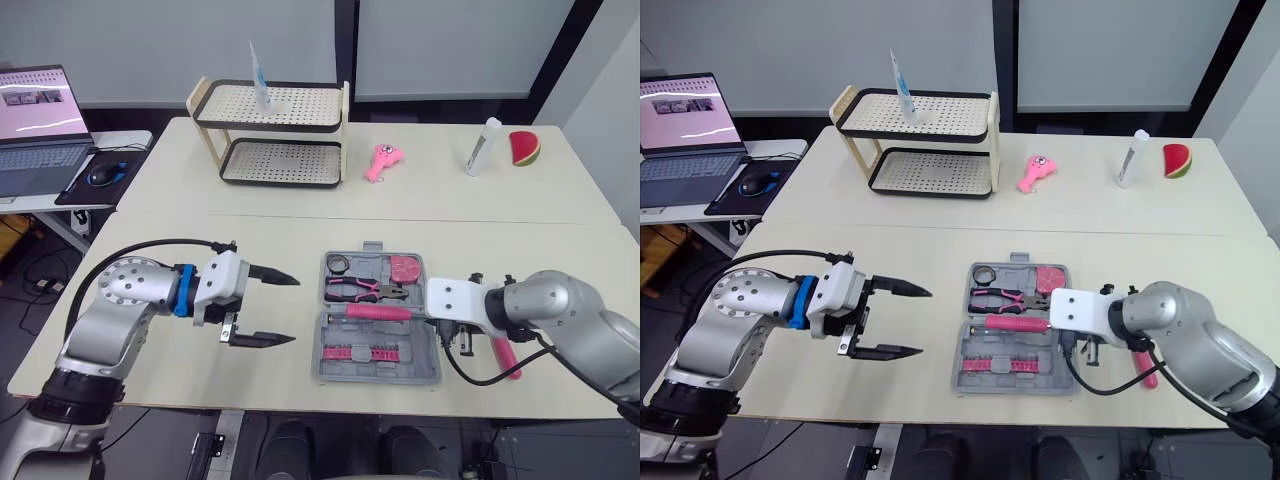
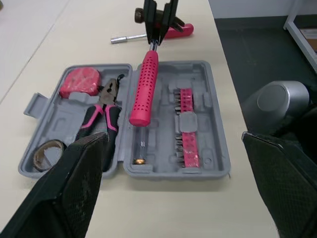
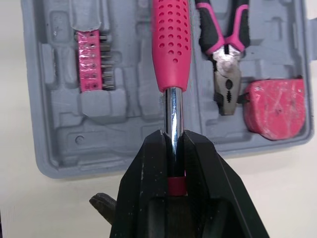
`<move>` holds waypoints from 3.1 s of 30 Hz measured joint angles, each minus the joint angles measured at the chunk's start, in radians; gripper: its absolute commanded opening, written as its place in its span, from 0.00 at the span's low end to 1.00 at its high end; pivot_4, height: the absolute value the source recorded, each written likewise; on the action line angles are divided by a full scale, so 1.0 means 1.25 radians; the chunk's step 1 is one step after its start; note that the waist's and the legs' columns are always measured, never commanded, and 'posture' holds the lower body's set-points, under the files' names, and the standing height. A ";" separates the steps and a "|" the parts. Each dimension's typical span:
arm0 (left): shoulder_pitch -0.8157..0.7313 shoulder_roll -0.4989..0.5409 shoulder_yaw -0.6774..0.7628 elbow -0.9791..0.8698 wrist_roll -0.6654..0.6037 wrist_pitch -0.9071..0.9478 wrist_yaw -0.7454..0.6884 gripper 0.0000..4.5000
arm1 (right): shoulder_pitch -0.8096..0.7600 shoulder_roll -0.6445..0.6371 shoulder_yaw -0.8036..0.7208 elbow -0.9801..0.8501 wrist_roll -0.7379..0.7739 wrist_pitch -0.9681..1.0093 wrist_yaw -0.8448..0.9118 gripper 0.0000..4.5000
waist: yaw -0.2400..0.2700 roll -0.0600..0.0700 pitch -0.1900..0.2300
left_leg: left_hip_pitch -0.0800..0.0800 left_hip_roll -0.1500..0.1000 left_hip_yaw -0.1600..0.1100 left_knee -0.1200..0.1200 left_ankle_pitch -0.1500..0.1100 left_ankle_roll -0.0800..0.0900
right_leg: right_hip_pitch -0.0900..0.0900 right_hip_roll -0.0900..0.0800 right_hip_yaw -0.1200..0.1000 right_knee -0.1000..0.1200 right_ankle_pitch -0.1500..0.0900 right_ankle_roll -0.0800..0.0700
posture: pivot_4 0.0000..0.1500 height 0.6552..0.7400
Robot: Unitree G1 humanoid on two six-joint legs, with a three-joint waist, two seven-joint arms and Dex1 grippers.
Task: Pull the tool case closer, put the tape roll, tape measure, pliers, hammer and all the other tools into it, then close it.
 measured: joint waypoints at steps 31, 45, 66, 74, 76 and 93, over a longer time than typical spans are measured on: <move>0.048 0.017 0.007 -0.030 0.005 -0.009 0.020 1.00 | -0.021 0.170 0.146 0.090 -0.171 -0.037 -0.002 0.05 | -0.016 0.000 0.000 | 0.000 0.000 0.000 0.000 0.000 0.000 | -0.003 0.001 0.000 0.007 0.000 0.000 | 1.00 1.00; 0.058 0.017 0.007 -0.052 0.013 0.006 0.035 1.00 | -0.006 0.196 0.144 0.158 -0.209 -0.121 -0.001 0.25 | -0.016 -0.001 0.000 | 0.000 0.000 0.000 0.000 0.000 0.000 | -0.003 0.001 0.000 0.007 0.000 0.000 | 1.00 1.00; 0.028 -0.007 -0.027 -0.024 0.031 -0.015 0.034 1.00 | 0.086 0.300 -0.160 0.319 0.066 -0.467 0.069 0.09 | -0.017 -0.001 0.000 | 0.001 0.001 0.000 0.001 0.000 0.000 | -0.003 0.001 0.000 0.007 0.000 0.000 | 1.00 1.00; 0.050 -0.005 -0.026 -0.029 0.031 -0.014 0.034 1.00 | 0.112 0.335 -0.113 0.388 0.034 -0.547 0.061 0.00 | -0.016 -0.001 0.000 | 0.001 0.001 0.000 0.001 0.000 0.000 | -0.003 0.001 0.000 0.007 0.000 0.000 | 1.00 1.00; 0.050 -0.004 -0.026 -0.029 0.031 -0.014 0.034 1.00 | 0.112 0.343 -0.101 0.415 0.014 -0.570 0.054 0.00 | -0.016 -0.001 0.000 | 0.001 0.001 0.000 0.001 0.000 0.000 | -0.002 0.001 0.000 0.007 0.000 0.000 | 1.00 1.00; 0.044 -0.003 -0.026 -0.029 0.033 -0.011 0.034 1.00 | 0.115 0.359 -0.077 0.542 -0.084 -0.699 0.009 0.00 | -0.016 -0.002 -0.001 | 0.004 0.001 0.000 0.000 0.000 0.000 | 0.000 0.001 0.000 0.007 0.000 0.000 | 1.00 1.00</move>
